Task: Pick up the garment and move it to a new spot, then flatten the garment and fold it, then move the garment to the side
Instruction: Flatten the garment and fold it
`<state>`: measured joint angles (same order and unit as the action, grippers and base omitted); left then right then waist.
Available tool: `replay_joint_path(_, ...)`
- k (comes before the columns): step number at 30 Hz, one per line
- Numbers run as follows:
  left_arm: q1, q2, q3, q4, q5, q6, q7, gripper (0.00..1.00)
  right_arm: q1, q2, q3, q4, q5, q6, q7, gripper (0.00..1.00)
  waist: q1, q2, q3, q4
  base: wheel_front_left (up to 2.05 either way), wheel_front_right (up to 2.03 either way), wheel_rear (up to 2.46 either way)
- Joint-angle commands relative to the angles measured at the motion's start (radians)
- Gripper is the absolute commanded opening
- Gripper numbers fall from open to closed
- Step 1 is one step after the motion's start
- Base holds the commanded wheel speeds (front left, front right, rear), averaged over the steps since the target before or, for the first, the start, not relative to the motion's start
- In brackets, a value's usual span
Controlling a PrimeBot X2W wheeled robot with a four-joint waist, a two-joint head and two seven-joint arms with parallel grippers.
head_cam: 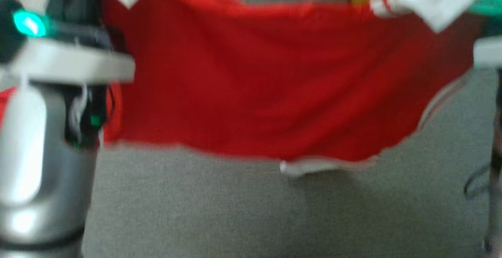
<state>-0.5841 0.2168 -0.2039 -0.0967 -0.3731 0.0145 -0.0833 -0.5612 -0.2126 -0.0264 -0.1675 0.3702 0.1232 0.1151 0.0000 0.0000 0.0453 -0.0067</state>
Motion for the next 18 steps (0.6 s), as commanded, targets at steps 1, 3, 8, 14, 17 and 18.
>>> replay_joint_path(1,-0.122,0.014,0.046,0.018,-0.015,-0.015,-0.017,0.0,-0.115,-0.016,0.033,0.019,0.012,0.008,-0.01,0.0,0.0,0.0,0.037,0.002,0.0,0.0,0.0)
replay_joint_path(3,-0.211,-0.009,0.048,0.117,-0.045,-0.037,-0.035,0.0,-0.216,-0.021,0.054,0.117,0.016,0.008,-0.027,0.0,0.0,0.0,0.068,0.004,0.0,0.0,0.0)
replay_joint_path(8,-0.456,-0.032,0.062,0.402,-0.066,-0.072,-0.098,0.0,-0.495,-0.004,0.13,0.384,0.03,0.008,-0.094,0.0,0.0,0.0,0.151,0.005,0.0,0.0,0.0)
replay_joint_path(14,-0.65,-0.045,0.07,0.723,-0.058,-0.091,-0.158,0.0,-0.712,0.046,0.226,0.704,0.042,0.008,-0.204,0.0,0.0,0.0,0.202,0.0,0.0,0.0,0.0)
replay_joint_path(17,-0.678,-0.051,0.061,0.818,-0.05,-0.097,-0.165,0.0,-0.748,0.06,0.258,0.806,0.044,0.008,-0.228,0.0,0.0,0.0,0.215,-0.002,0.0,0.0,0.0)
replay_joint_path(18,-0.686,-0.054,0.051,0.868,-0.044,-0.1,-0.167,0.0,-0.759,0.067,0.276,0.859,0.044,0.008,-0.231,0.0,0.0,0.0,0.222,-0.003,0.0,0.0,0.0)
